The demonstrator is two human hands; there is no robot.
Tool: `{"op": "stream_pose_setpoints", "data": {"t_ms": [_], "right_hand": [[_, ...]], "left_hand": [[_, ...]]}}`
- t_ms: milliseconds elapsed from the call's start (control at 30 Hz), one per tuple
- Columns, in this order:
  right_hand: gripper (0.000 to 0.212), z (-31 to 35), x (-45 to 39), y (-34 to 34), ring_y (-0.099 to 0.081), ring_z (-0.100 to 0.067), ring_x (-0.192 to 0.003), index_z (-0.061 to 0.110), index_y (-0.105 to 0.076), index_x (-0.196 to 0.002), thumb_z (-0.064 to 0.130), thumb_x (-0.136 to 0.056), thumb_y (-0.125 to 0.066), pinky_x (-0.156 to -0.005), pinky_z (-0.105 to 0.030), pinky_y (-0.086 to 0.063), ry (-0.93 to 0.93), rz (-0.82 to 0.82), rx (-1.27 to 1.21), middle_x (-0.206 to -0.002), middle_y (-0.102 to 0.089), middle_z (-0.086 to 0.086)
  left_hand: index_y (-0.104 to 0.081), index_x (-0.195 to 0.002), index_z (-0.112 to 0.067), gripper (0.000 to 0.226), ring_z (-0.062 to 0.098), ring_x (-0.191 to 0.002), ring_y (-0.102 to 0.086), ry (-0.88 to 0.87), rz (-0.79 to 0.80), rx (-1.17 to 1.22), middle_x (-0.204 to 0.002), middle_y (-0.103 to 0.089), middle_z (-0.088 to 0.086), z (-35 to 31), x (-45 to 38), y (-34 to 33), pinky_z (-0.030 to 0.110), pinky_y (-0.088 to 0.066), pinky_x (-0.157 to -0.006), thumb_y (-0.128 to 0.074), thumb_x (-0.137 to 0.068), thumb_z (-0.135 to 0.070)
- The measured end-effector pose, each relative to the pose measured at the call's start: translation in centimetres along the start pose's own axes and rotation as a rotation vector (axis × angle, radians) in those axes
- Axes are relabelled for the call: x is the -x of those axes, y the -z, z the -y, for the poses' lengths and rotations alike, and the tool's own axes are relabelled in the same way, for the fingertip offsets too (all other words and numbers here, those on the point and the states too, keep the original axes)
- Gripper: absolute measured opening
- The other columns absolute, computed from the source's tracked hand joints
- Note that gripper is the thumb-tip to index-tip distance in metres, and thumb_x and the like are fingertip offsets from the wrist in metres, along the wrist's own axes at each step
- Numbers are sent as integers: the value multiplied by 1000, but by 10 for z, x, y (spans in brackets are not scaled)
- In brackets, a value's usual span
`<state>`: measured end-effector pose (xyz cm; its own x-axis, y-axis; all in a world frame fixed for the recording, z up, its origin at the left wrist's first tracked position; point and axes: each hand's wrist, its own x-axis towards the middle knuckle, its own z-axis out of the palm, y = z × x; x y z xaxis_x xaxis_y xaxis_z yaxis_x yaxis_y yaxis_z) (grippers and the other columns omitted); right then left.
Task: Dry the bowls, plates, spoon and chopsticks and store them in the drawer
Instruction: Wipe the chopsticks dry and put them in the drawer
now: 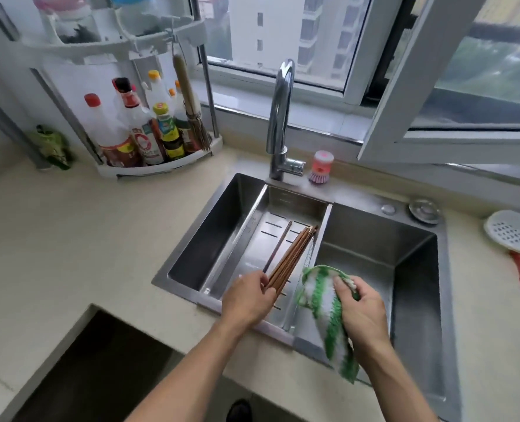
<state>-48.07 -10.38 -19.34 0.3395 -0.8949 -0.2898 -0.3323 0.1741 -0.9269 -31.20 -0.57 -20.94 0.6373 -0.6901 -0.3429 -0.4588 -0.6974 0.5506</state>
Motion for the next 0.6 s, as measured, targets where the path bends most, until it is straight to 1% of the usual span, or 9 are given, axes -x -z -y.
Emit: {"op": "stream_pose_setpoints", "data": {"t_ms": [67,100,167,233,300,400,500,600], "right_hand": [[18,1,-9,-6,-68,-17,-73,18,-71,-87,27,-99,-61,-61,-28,-47,-15,-25,18,-77,-74,2],[18,4,-10,-8,-67,-16,-72,19,-71,-87,26,-99,-60,-60,-27,-47,-14,-25,19,-77,-74,3],[17,1,-24,-16,-67,-16,-72,18,-71,-88,26,-99,-60,-58,-24,-47,-43,-53,25,-78,-74,3],[16,0,-29,-21,-68,-16,-74,19,-71,-89,26,-99,-60,-58,-22,-48,-64,-65,16,-79,-74,3],[15,-4,-34,-24,-70,-19,-77,20,-71,-89,25,-99,-61,-62,-26,-50,-90,-87,9,-79,-74,3],[17,-5,-39,-24,-68,-22,-76,19,-69,-86,25,-99,-60,-64,-30,-50,-107,-98,17,-79,-74,-1],[18,-5,-46,-22,-67,-23,-77,20,-68,-85,24,-100,-59,-66,-31,-50,-105,-112,16,-83,-73,-5],[17,-7,-54,-19,-70,-31,-83,20,-69,-90,28,-100,-58,-71,-41,-56,-111,-81,34,-86,-73,-8]], "left_hand": [[-57,-119,-20,27,17,-103,-58,-15,-21,-96,-117,-64,-1,1,-22,-6,28,-44,-82,-59,-96,-33],[-54,-123,-19,31,18,-108,-55,-13,-28,-135,-122,-60,2,4,-28,-7,28,-41,-83,-59,-97,-32],[-48,-128,-16,39,21,-117,-50,12,-1,-187,-130,-53,6,9,-52,-15,32,-42,-88,-58,-97,-38],[-45,-130,-14,51,25,-121,-50,75,34,-209,-134,-51,9,12,-62,-19,38,-44,-94,-61,-94,-47],[-46,-129,-13,55,27,-123,-50,110,76,-233,-134,-53,10,13,-70,-26,39,-44,-94,-64,-92,-49],[-52,-121,-11,44,30,-119,-54,135,112,-213,-126,-59,11,11,-77,-32,41,-45,-94,-66,-93,-42],[-58,-114,-8,33,35,-113,-57,165,169,-207,-119,-64,14,7,-81,-38,43,-49,-93,-63,-91,-31],[-61,-111,-6,36,34,-109,-57,190,179,-248,-116,-62,15,2,-76,-41,46,-52,-92,-63,-87,-32]]}}
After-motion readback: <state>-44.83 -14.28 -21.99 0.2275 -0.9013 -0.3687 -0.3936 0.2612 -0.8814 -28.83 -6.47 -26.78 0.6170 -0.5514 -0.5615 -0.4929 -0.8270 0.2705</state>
